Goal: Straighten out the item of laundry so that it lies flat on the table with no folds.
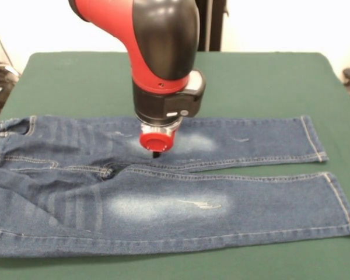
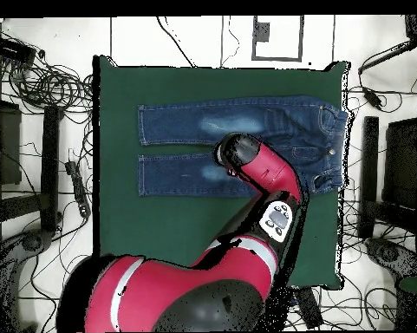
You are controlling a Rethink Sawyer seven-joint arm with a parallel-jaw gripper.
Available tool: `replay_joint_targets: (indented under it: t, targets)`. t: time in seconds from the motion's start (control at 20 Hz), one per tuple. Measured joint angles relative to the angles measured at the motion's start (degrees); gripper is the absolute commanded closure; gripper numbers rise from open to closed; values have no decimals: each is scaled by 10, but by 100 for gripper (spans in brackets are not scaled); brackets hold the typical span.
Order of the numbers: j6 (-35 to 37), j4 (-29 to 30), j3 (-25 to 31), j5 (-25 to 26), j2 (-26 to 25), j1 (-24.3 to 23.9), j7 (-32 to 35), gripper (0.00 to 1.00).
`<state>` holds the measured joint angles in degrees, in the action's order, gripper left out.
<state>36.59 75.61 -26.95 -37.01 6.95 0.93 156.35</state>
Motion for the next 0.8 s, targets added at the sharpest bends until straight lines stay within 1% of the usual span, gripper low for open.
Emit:
replay_joint_targets:
  t: [0.3,0.55,0.65,0.8]
  targets:
    - [1,1,1,0,1,1,0,100]
    - [16,1,1,2,4,1,0,100]
    - [31,-1,1,9,8,1,0,100]
    - [75,-10,1,34,17,-3,0,100]
